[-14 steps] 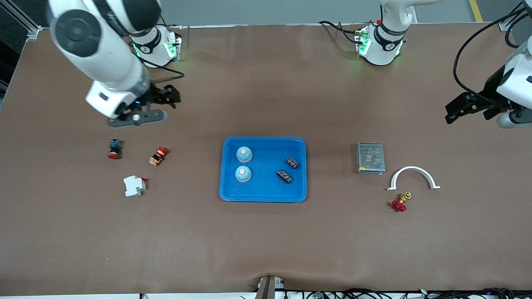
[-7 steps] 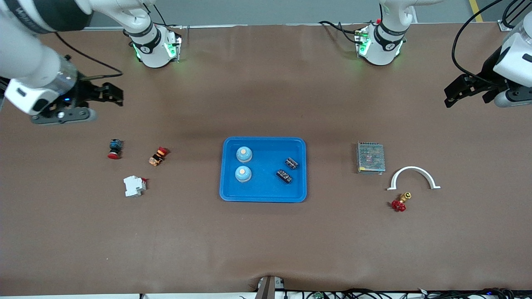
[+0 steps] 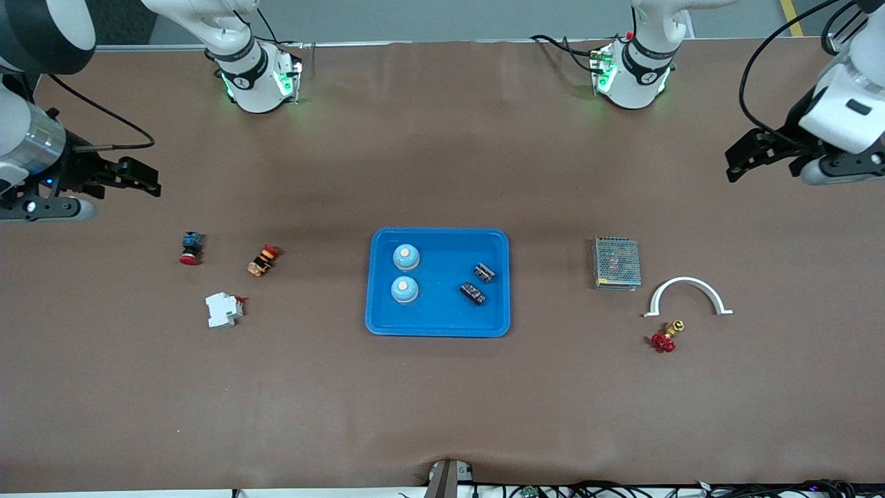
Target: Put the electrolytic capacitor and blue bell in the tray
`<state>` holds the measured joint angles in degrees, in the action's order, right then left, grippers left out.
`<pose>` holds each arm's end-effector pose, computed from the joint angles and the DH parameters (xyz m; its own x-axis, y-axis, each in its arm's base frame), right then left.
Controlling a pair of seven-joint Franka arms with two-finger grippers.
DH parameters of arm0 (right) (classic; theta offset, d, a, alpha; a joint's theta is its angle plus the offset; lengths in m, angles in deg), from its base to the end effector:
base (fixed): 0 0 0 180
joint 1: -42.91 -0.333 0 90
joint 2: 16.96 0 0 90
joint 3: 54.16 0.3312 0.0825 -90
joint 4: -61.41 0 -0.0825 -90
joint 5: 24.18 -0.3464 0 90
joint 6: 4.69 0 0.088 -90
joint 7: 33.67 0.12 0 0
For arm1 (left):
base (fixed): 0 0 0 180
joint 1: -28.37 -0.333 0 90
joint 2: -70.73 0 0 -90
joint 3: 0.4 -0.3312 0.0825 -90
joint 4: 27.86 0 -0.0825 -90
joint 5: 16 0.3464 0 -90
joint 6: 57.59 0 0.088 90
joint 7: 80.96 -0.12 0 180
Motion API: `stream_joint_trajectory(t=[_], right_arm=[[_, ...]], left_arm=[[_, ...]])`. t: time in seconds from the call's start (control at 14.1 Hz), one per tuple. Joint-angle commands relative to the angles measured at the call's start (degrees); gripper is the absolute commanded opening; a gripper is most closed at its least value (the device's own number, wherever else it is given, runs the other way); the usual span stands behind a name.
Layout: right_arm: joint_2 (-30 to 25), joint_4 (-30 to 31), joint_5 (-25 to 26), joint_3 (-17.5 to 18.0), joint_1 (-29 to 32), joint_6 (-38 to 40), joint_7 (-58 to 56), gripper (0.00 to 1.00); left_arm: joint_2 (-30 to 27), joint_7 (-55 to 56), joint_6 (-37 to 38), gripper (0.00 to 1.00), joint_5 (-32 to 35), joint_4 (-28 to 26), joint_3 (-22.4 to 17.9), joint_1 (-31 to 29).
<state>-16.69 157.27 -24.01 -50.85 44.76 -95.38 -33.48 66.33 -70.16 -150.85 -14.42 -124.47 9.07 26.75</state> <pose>0.5134 0.0127 0.5810 0.9953 0.0221 -0.0948 0.0225 -0.9997 0.0030 0.4920 -0.0680 0.6198 0.9984 0.0500 0.0245 0.0509 -0.9980 -0.0362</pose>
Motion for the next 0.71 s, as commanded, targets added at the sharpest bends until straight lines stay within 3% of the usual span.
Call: stream_joint_trajectory(t=[0.0,0.14,0.35,0.5,0.64], right_arm=[[3.58,-7.33,0.45,1.08,1.66,0.69,-0.28,1.0],[4.82,-9.29,0.71,1.0,2.37,0.08,-0.28,1.0],[4.21,-6.14,0.63,1.0,3.24,-3.44,-0.54,1.0],[0.11,0.34,0.54,1.08,3.77,-7.11,-0.63,1.0],[-6.65,10.88,0.45,1.08,3.78,-14.57,-0.54,1.0]], left_arm=[[0.72,0.87,0.18,1.0,-0.26,1.25,0.29,-0.23],[0.45,1.23,0.62,1.0,-0.17,1.25,0.37,-0.23],[-0.08,1.23,2.72,1.0,-0.17,1.34,0.29,-0.4],[0.19,1.41,2.47,1.0,-0.08,1.42,0.2,-0.49],[0.71,1.32,2.29,1.0,1.06,2.39,0.29,-0.49]])
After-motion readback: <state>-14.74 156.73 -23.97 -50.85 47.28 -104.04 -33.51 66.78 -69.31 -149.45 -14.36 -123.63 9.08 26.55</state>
